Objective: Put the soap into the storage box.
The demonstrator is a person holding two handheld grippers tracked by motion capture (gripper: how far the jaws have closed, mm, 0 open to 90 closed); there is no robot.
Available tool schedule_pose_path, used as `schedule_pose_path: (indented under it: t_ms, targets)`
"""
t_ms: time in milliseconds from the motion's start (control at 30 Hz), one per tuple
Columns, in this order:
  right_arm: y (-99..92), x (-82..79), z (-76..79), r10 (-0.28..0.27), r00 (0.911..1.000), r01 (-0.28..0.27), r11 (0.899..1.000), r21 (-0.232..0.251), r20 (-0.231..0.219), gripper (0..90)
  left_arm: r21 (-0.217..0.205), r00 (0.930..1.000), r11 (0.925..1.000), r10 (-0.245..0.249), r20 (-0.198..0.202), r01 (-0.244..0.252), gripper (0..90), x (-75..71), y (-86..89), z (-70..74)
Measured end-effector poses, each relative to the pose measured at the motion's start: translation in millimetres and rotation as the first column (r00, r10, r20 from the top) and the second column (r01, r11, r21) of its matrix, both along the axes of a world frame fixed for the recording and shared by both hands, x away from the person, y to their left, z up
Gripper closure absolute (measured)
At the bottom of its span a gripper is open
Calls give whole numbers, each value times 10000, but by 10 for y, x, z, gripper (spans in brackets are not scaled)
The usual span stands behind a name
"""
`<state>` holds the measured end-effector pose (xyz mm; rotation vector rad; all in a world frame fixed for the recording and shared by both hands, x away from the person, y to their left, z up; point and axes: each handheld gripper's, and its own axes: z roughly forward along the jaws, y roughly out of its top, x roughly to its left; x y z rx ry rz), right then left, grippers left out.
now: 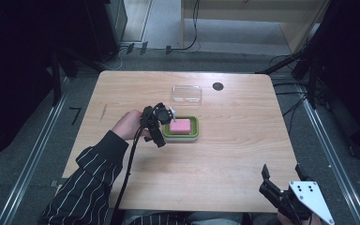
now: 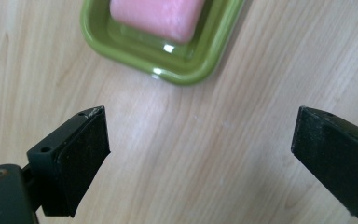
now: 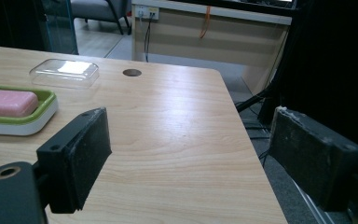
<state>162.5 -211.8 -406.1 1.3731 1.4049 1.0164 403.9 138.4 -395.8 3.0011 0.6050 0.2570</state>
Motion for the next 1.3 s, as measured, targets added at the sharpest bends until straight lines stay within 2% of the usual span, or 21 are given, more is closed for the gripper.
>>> schedule_pose_path:
  t_ms: [200, 533, 633, 800, 1100, 1300]
  targets:
    - [2, 12, 0, 45, 10000, -45, 10000, 50, 17, 127, 199, 9991, 9989, 423, -47, -422, 50, -146, 151, -74]
    - [27, 52, 0, 219, 9998, -219, 9998, 36, 36, 127, 122, 9952, 9952, 975, 7, -975, 49, -282, 316, -137]
    - [42, 73, 1, 293, 9996, -294, 9996, 32, 52, 127, 45, 9907, 9907, 1358, 97, -1359, 48, -349, 389, -164]
    - [58, 94, 2, 392, 9992, -392, 9992, 62, 27, 127, -10, 9862, 9863, 1652, 125, -1652, 48, -438, 491, -193]
    - [71, 108, 3, 447, 9990, -447, 9990, 65, 42, 127, 18, 9801, 9801, 1984, 104, -1984, 45, -636, 649, -278]
    - [69, 106, 3, 448, 9990, -448, 9990, 65, 46, 127, 24, 9773, 9774, 2114, 99, -2115, 45, -698, 729, -325]
